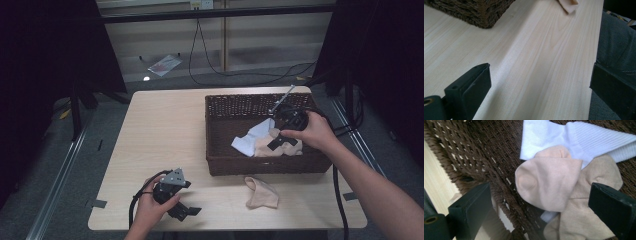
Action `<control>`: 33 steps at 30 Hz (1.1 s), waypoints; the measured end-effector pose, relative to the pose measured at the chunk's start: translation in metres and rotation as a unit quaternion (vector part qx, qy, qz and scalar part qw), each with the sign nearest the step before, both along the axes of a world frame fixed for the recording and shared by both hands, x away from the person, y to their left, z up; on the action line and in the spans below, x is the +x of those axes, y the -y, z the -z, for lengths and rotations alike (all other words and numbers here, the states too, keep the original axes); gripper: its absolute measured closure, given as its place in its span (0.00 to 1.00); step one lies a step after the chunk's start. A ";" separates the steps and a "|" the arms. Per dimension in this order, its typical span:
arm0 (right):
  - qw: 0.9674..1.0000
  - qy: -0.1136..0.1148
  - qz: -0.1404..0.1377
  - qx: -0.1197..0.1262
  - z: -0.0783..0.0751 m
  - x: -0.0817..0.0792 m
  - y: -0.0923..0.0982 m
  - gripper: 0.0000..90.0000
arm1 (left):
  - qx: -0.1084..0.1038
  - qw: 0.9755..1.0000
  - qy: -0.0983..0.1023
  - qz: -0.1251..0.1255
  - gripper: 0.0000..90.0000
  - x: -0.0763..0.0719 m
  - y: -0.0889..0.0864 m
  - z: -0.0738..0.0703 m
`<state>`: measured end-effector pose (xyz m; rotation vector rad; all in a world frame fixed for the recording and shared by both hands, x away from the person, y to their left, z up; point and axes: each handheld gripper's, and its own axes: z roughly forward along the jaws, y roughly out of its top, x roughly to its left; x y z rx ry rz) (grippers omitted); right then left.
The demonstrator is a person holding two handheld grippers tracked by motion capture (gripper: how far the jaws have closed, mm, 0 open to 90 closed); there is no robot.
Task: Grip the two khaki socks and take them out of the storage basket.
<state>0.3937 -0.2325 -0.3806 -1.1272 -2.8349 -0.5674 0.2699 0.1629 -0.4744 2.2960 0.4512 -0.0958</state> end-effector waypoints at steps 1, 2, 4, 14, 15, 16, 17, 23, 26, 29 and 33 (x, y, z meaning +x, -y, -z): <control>1.000 0.000 0.002 0.001 0.002 0.001 -0.001 0.06 | -0.002 1.000 -0.001 -0.002 0.03 0.000 0.000 0.000; 1.000 -0.004 0.007 0.002 0.003 0.001 -0.002 0.06 | -0.002 1.000 -0.001 -0.002 0.03 0.000 0.000 0.000; 1.000 -0.001 0.000 -0.002 0.007 0.002 -0.002 0.08 | -0.002 1.000 -0.001 -0.002 0.03 0.000 0.000 0.000; 1.000 -0.004 0.013 -0.005 0.017 0.010 0.000 0.10 | -0.002 1.000 -0.001 -0.001 0.04 0.000 0.000 0.000; 1.000 -0.009 0.023 -0.004 0.018 0.011 0.000 0.10 | -0.002 1.000 -0.001 -0.001 0.03 0.000 0.000 0.000; 1.000 -0.006 0.020 -0.006 0.020 0.012 0.000 0.10 | -0.002 1.000 -0.001 -0.001 0.04 0.000 0.000 0.000; 1.000 -0.007 0.022 -0.004 0.022 0.013 0.001 0.11 | 0.001 1.000 -0.002 -0.001 0.03 0.000 0.000 0.000; 0.999 -0.011 0.029 -0.007 0.034 0.016 0.002 0.15 | 0.003 1.000 -0.001 0.001 0.03 0.000 0.000 0.000; 1.000 -0.015 0.027 -0.004 0.039 0.017 0.002 0.20 | 0.002 1.000 -0.003 0.000 0.03 0.000 0.000 0.000; 1.000 -0.012 0.028 -0.001 0.041 0.018 0.000 0.22 | 0.001 1.000 -0.003 0.002 0.03 0.001 0.000 0.001; 1.000 -0.006 0.024 -0.001 0.045 0.018 -0.001 0.26 | 0.000 1.000 -0.004 0.003 0.03 0.001 0.000 0.001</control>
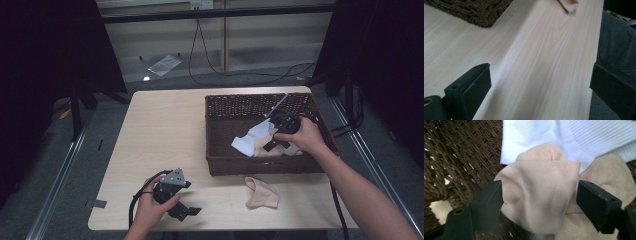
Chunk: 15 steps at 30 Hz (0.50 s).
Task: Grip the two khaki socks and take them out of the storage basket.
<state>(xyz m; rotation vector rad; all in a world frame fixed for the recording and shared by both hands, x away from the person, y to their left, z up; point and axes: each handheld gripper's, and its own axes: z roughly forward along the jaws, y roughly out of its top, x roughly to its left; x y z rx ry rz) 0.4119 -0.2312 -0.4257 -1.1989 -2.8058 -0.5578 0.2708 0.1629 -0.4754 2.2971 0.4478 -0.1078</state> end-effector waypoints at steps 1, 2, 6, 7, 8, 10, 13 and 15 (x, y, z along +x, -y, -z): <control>1.000 0.003 -0.002 -0.002 0.001 0.000 0.000 0.27 | -0.003 1.000 -0.002 -0.002 0.03 0.000 0.000 0.000; 1.000 0.005 -0.006 -0.005 0.003 0.001 0.000 0.27 | 0.000 1.000 0.000 0.000 0.04 0.000 0.000 0.000; 1.000 0.007 -0.009 -0.016 0.008 0.001 -0.001 0.31 | 0.000 1.000 -0.003 0.000 0.04 0.000 0.000 0.001; 1.000 0.005 -0.008 -0.017 0.010 0.001 -0.001 0.34 | 0.000 1.000 -0.002 0.001 0.03 0.000 0.000 0.001; 1.000 0.009 -0.010 -0.016 0.011 0.001 -0.001 0.37 | 0.000 1.000 -0.002 0.001 0.04 0.000 0.000 0.001; 1.000 0.006 -0.010 -0.019 0.013 0.000 -0.002 0.47 | -0.001 1.000 -0.002 0.001 0.03 0.000 0.000 0.000; 1.000 0.007 -0.014 -0.011 0.016 -0.002 -0.002 0.69 | 0.002 1.000 -0.001 0.000 0.03 0.000 -0.001 0.000; 1.000 0.007 -0.017 0.001 0.016 -0.003 -0.002 0.80 | 0.002 1.000 -0.001 0.001 0.03 0.000 -0.001 0.000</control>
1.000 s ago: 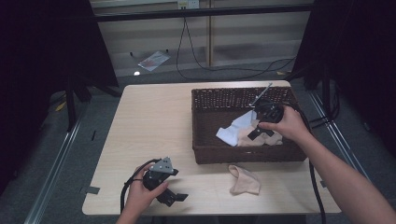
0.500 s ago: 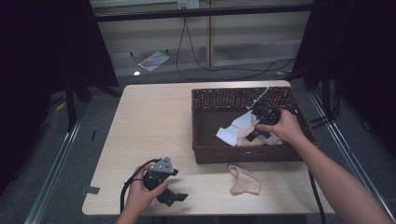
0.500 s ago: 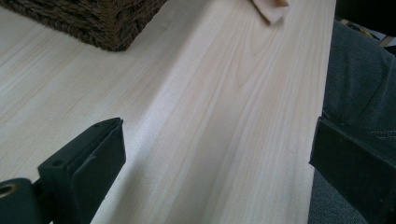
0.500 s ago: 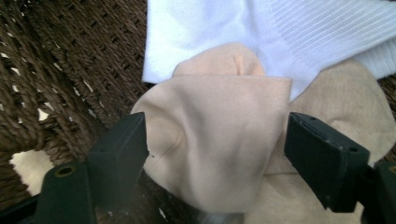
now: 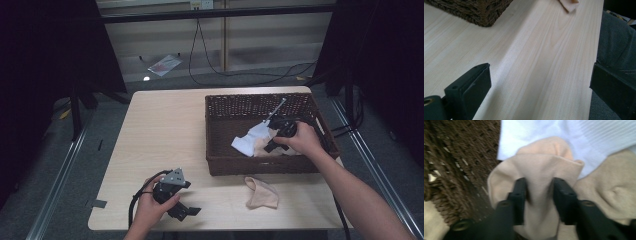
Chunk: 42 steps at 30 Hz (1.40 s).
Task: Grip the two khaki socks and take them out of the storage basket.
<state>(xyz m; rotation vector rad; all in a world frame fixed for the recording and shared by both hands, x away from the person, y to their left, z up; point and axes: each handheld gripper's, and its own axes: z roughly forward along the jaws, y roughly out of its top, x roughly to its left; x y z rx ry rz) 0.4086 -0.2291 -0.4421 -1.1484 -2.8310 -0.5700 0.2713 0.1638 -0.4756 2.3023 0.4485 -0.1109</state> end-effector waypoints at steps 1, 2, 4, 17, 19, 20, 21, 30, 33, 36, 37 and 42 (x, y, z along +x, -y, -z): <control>1.000 0.000 0.003 0.002 0.000 -0.001 0.000 0.86 | 0.000 1.000 0.000 0.000 0.04 0.000 0.000 0.000; 1.000 0.006 -0.002 0.007 -0.001 -0.001 0.001 0.91 | -0.002 1.000 -0.001 -0.002 0.03 0.000 0.000 0.000; 1.000 0.005 0.002 0.015 -0.003 -0.002 0.001 0.93 | -0.004 1.000 -0.001 -0.003 0.04 -0.001 0.000 0.000; 0.999 -0.012 0.006 0.033 -0.031 -0.006 0.008 0.95 | -0.004 1.000 0.000 -0.001 0.03 0.000 0.000 0.000; 0.999 -0.007 0.011 0.046 -0.038 -0.006 0.011 0.95 | -0.005 1.000 -0.002 -0.007 0.04 -0.001 0.000 0.000; 0.999 -0.005 0.008 0.045 -0.042 -0.007 0.012 0.95 | -0.004 1.000 -0.001 -0.006 0.03 -0.001 0.000 -0.001; 0.999 0.001 0.011 0.050 -0.045 -0.007 0.014 0.95 | -0.002 1.000 0.000 -0.005 0.03 -0.001 0.000 -0.001; 0.999 0.004 0.009 0.051 -0.079 -0.010 0.016 0.95 | -0.004 1.000 0.000 -0.005 0.04 -0.001 0.001 0.000; 0.999 0.010 0.006 0.048 -0.089 -0.012 0.015 0.95 | -0.003 1.000 0.000 -0.005 0.04 -0.001 0.001 0.000; 0.999 0.014 0.004 0.049 -0.098 -0.014 0.015 0.95 | -0.004 1.000 0.001 -0.005 0.03 -0.001 0.001 0.000; 0.999 0.012 0.005 0.051 -0.100 -0.015 0.015 0.95 | -0.004 1.000 0.001 -0.006 0.04 -0.001 0.001 0.000; 0.998 0.017 0.006 0.058 -0.113 -0.017 0.018 0.95 | -0.005 1.000 0.000 -0.006 0.03 -0.001 0.001 0.000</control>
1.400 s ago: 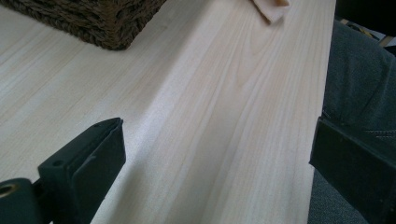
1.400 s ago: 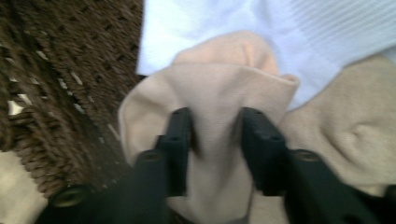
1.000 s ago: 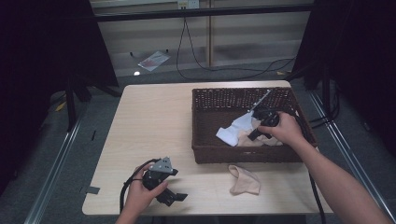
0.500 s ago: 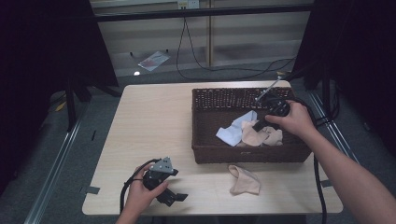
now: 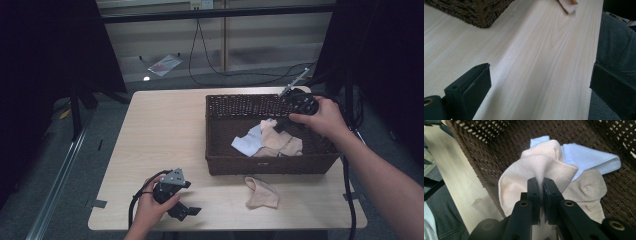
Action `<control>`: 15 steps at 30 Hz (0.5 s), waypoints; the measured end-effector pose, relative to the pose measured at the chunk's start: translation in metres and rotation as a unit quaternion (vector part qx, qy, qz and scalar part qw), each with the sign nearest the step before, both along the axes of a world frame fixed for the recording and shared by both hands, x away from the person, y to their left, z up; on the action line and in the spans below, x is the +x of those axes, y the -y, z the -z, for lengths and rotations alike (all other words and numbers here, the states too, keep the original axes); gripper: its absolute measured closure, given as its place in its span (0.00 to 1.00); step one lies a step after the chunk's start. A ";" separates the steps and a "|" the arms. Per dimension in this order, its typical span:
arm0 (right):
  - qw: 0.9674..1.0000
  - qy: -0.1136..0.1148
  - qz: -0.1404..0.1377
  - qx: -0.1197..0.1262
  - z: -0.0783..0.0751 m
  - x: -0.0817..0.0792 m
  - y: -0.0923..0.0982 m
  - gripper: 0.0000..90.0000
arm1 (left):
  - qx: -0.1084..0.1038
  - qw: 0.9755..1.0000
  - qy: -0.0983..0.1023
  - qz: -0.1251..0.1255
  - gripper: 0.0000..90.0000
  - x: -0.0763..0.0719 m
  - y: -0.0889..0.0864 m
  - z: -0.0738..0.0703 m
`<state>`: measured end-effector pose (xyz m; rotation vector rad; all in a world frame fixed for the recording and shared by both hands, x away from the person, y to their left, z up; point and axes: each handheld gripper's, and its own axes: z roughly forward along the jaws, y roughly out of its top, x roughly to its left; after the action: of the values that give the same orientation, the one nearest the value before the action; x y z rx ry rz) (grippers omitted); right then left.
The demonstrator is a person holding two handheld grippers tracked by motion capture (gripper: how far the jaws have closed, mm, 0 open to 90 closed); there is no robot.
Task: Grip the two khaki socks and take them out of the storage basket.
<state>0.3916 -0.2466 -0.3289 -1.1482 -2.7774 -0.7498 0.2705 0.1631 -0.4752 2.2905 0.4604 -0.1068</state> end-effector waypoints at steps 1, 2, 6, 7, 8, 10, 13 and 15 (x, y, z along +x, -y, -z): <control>1.000 0.000 0.000 -0.001 -0.003 0.000 0.001 0.95 | 0.000 1.000 0.000 0.000 0.04 0.000 0.000 0.000; 1.000 0.002 0.001 0.000 -0.005 -0.001 0.001 0.95 | -0.001 1.000 0.000 0.000 0.04 0.000 0.000 0.000; 1.000 0.005 -0.002 0.005 -0.015 -0.004 0.002 0.95 | -0.001 1.000 0.000 -0.002 0.04 0.000 0.000 0.000; 1.000 0.005 -0.003 0.007 -0.017 -0.005 0.002 0.95 | -0.001 1.000 0.000 -0.002 0.04 0.000 0.000 0.000; 1.000 0.007 -0.005 0.005 -0.019 -0.006 0.002 0.95 | -0.004 1.000 0.000 -0.002 0.04 0.000 0.000 0.000; 1.000 0.008 -0.008 0.005 -0.022 -0.008 0.001 0.95 | -0.004 1.000 -0.001 -0.003 0.04 0.000 0.000 0.000; 1.000 0.011 -0.011 0.012 -0.028 -0.011 0.000 0.95 | -0.003 1.000 -0.001 -0.002 0.03 0.000 0.000 0.000; 1.000 0.011 -0.014 0.018 -0.031 -0.012 0.000 0.95 | -0.003 1.000 -0.001 -0.002 0.03 0.000 0.000 0.000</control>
<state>0.3793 -0.2470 -0.2978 -1.1002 -2.7798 -0.8122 0.2704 0.1633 -0.4751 2.2831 0.4642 -0.1076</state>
